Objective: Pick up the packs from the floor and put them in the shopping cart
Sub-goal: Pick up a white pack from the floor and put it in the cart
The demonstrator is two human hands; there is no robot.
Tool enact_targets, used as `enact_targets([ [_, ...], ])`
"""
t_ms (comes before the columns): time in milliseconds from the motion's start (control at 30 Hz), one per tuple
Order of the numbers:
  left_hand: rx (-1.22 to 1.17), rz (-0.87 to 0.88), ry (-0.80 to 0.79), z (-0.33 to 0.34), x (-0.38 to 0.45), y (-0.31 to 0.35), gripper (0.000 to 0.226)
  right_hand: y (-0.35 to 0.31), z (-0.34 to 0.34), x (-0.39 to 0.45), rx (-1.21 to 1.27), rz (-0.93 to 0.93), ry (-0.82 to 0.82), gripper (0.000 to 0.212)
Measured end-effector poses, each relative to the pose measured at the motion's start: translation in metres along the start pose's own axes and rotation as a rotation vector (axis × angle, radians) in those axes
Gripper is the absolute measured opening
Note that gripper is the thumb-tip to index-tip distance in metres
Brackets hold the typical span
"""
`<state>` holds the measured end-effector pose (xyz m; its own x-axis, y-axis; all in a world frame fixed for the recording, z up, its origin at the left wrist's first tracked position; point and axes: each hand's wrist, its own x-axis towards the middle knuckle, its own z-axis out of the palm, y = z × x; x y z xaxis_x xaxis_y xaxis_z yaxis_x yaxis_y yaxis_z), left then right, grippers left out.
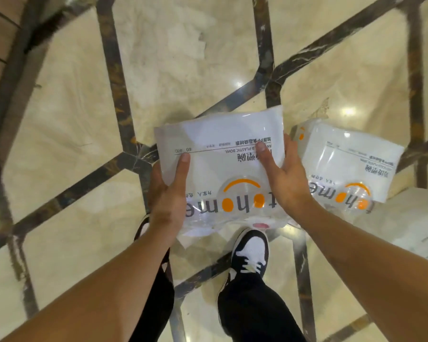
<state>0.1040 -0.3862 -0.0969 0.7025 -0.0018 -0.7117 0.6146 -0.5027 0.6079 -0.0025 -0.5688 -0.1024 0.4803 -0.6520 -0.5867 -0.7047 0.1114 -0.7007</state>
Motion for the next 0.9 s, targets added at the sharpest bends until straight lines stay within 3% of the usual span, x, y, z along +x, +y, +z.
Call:
enact_targets([
  [67, 0.03, 0.068, -0.023, -0.01, -0.021, 0.049, 0.029, -0.043, -0.022, -0.01, 0.06, -0.037, 0.015, 0.074],
  [133, 0.025, 0.139, -0.047, -0.017, -0.046, 0.107, 0.026, -0.096, -0.053, -0.022, 0.086, -0.068, 0.047, 0.078],
  [367, 0.054, 0.44, -0.089, -0.045, -0.199, 0.371, 0.051, -0.335, -0.23, -0.115, 0.116, -0.266, 0.159, 0.065],
  [600, 0.031, 0.786, -0.246, -0.086, -0.414, 0.594, 0.062, -0.537, -0.405, -0.282, 0.152, -0.456, 0.473, 0.069],
  [733, 0.031, 0.985, -0.37, -0.113, -0.521, 0.677, 0.073, -0.608, -0.469, -0.387, 0.194, -0.523, 0.682, 0.066],
  [900, 0.069, 1.174, -0.559, -0.132, -0.636, 0.728, 0.075, -0.637, -0.512, -0.511, 0.27, -0.567, 0.942, 0.069],
])
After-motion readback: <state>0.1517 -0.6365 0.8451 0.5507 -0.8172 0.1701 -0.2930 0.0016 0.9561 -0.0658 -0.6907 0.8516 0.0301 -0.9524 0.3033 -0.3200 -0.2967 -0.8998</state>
